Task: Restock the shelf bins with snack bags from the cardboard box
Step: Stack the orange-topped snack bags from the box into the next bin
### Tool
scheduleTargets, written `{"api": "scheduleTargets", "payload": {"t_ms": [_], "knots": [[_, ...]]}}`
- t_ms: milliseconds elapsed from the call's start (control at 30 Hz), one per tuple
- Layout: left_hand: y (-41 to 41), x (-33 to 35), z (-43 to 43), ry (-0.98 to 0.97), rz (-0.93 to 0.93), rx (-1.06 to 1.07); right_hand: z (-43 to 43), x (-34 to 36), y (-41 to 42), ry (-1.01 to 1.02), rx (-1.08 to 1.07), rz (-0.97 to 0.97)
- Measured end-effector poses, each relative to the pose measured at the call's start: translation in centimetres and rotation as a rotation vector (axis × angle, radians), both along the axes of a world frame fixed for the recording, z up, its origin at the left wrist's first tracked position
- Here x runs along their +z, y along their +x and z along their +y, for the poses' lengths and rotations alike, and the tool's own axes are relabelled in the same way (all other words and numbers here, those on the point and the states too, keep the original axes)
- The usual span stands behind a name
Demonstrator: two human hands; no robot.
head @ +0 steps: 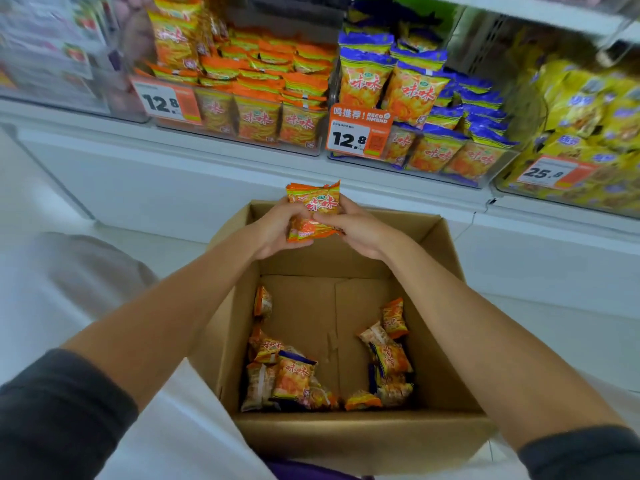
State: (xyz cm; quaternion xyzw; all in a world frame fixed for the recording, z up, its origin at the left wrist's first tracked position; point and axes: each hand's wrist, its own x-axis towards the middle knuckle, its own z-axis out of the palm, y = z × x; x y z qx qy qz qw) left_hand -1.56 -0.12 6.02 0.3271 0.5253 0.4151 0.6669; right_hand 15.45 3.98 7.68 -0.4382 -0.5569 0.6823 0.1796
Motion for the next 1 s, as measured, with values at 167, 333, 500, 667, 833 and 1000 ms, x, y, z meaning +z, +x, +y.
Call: {"api": "scheduleTargets", "payload": {"t_ms": [167, 333, 500, 667, 833, 1000], "knots": [[-2.3, 3.0, 0.2, 0.068, 0.206, 0.064, 0.6, 2.2, -2.9, 0.036, -0.086, 0.064], [-6.3, 6.0, 0.3, 0.319, 0.426, 0.148, 1.1, 5.3, -7.6, 0.243, -0.068, -0.056], [-12.8, 10.4, 2.5, 0.476, 0.563, 0.363, 3.4, 9.9, -15.4, 0.392, -0.085, -0.015], [-20.7, 13.4, 7.1, 0.556, 0.784, 0.452, 7.0, 13.4, -23.9, 0.504, -0.160, 0.070], [-25.1, 12.9, 11.2, 0.399, 1.299, 0.438, 11.8, 11.4, -29.5, 0.574, -0.108, -0.133], [-26.1, 10.1, 12.5, 0.748, 1.100, 0.635, 13.4, 10.5, -30.3, 0.677, -0.171, -0.142]]}}
